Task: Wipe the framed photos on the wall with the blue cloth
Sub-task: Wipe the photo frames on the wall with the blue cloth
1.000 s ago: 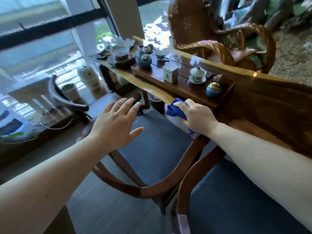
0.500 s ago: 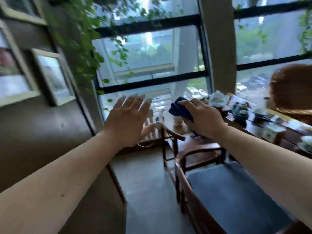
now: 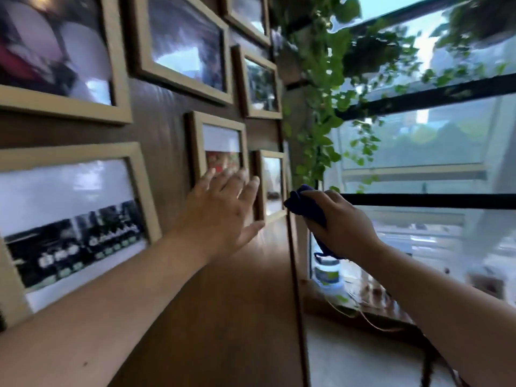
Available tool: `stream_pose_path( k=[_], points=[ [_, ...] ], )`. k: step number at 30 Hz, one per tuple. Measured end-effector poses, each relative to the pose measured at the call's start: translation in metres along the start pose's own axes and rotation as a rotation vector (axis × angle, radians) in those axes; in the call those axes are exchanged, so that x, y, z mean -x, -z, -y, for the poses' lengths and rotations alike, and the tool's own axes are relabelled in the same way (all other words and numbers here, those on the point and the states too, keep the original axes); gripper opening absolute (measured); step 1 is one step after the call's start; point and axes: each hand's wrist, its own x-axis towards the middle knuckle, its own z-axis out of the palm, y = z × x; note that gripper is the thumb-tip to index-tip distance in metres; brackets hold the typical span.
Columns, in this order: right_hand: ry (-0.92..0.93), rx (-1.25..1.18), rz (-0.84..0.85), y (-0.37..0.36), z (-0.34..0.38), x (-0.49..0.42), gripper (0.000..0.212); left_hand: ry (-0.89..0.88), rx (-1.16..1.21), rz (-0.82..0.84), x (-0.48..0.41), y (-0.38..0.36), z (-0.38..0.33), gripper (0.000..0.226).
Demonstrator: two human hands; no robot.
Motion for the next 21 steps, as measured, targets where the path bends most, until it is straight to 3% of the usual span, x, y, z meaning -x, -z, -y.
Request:
stream_pose_path(
  k=[8,14,21],
  points=[
    [0.258,-0.36,-0.042,-0.045,0.086,-0.074,0.046,0.217,-0.307,0.066,0.04,0.055,0.08,0.076],
    [0.496,-0.494,-0.061,-0.058,0.175,-0.098,0.053,0.336,-0.493,0.135,0.087,0.087,0.102,0.078],
    [0.528,-0.564,-0.184,-0.054,0.238,-0.1,0.048,0.408,-0.673,0.221,0.13,0.114,0.13,0.101]
  ],
)
